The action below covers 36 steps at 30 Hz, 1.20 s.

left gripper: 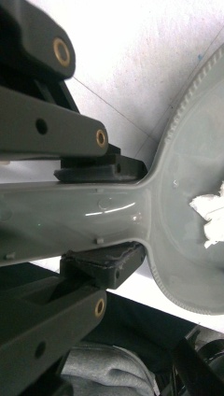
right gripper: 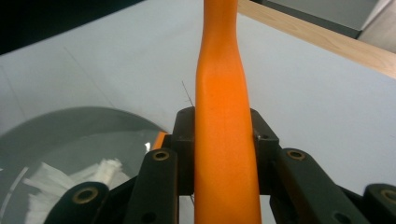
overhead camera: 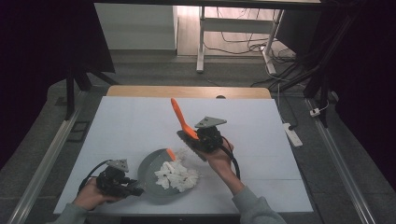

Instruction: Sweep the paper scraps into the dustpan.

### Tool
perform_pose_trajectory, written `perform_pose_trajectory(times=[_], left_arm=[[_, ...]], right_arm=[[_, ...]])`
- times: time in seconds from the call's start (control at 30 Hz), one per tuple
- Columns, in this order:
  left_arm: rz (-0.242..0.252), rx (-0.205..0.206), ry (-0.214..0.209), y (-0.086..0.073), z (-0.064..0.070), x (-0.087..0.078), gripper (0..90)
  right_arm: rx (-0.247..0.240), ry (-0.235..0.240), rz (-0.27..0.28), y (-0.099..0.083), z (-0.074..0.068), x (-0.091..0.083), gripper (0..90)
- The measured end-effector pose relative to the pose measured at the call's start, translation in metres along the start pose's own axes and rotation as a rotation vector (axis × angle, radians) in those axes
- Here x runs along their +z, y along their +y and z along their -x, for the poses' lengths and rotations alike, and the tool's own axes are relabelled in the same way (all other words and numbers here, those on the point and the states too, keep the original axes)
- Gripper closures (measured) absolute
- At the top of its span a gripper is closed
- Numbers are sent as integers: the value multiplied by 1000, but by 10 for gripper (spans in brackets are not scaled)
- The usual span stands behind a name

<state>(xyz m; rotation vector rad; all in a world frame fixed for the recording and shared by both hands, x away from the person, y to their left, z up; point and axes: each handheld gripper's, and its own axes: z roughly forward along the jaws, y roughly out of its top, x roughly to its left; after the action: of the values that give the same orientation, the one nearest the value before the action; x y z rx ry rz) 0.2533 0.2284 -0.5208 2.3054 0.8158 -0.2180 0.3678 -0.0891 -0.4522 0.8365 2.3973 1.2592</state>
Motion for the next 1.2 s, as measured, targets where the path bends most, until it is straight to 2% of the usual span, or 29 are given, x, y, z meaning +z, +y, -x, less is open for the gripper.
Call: perform_pose_trajectory(times=[0.1,0.23,0.37,0.53,0.67,1.0,1.2], left_arm=[[-2,2,1,0,0,0,609],[0,-5,3,0,1,0,609],[-1,-8,4,0,1,-1,609],[0,-10,3,0,0,-1,609],[-1,-29,7,0,-1,-1,609],[1,-35,10,0,-2,0,610],[1,-36,10,1,-2,0,610]], right_arm=[[-14,-28,-27,-3,5,1,703],[-10,-61,-68,-6,16,14,703],[-1,-74,-108,-8,24,30,703],[-9,-83,-168,-11,26,42,703],[-13,-77,-199,-12,24,49,703],[-63,-51,-228,-11,7,59,704],[-80,9,-234,-9,-11,61,704]])
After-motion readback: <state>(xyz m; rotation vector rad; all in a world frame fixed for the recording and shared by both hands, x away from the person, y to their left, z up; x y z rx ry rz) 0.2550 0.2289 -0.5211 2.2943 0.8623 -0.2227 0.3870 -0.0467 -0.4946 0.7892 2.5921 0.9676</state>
